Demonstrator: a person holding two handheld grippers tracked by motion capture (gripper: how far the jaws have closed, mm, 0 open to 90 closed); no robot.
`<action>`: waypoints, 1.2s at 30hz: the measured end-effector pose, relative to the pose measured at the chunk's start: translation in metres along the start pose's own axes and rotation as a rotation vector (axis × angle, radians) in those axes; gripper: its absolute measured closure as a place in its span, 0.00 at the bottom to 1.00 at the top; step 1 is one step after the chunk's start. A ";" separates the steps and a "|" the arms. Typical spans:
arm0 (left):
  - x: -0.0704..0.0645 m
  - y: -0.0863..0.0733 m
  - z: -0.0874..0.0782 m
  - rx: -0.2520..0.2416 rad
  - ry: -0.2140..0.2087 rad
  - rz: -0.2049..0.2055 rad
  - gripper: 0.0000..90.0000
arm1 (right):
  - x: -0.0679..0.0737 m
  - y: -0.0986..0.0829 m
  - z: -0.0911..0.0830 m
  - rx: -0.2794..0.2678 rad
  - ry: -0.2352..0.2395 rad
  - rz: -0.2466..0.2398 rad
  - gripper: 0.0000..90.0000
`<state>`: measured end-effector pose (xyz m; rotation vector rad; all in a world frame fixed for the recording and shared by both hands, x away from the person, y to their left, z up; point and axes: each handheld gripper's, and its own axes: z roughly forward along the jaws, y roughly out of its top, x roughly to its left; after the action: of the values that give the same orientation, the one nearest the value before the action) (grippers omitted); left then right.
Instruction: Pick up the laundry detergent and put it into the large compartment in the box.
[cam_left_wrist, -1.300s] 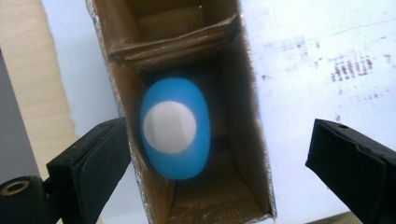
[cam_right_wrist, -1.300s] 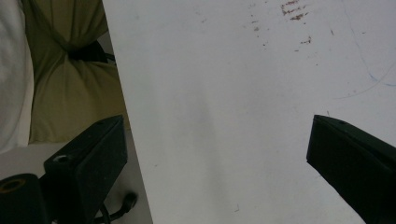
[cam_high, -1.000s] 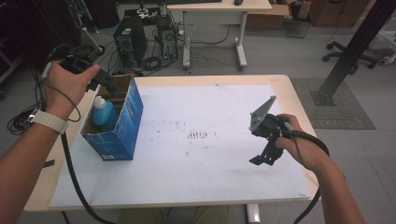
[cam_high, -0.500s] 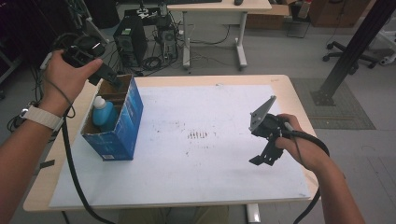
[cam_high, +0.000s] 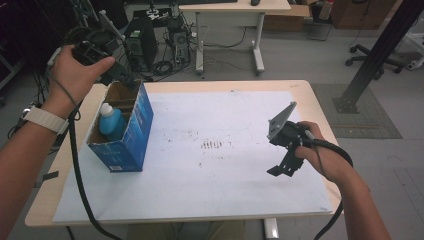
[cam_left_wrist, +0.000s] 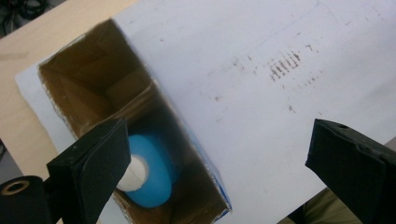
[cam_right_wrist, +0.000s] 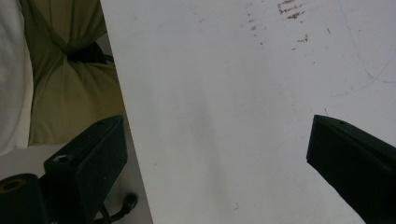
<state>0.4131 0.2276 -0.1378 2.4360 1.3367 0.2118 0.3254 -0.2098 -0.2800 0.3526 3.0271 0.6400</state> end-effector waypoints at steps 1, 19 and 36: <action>-0.001 0.000 0.000 -0.001 -0.002 0.010 0.07 | 0.000 0.000 0.000 -0.001 0.001 0.001 0.06; -0.031 0.008 0.006 -0.020 -0.042 0.178 0.07 | 0.003 -0.001 -0.001 -0.008 -0.004 0.003 0.06; -0.062 0.014 0.015 -0.020 -0.096 0.353 0.07 | 0.002 0.001 0.001 -0.006 -0.001 0.002 0.06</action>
<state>0.3953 0.1651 -0.1444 2.6139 0.8545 0.1914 0.3238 -0.2079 -0.2804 0.3559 3.0239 0.6496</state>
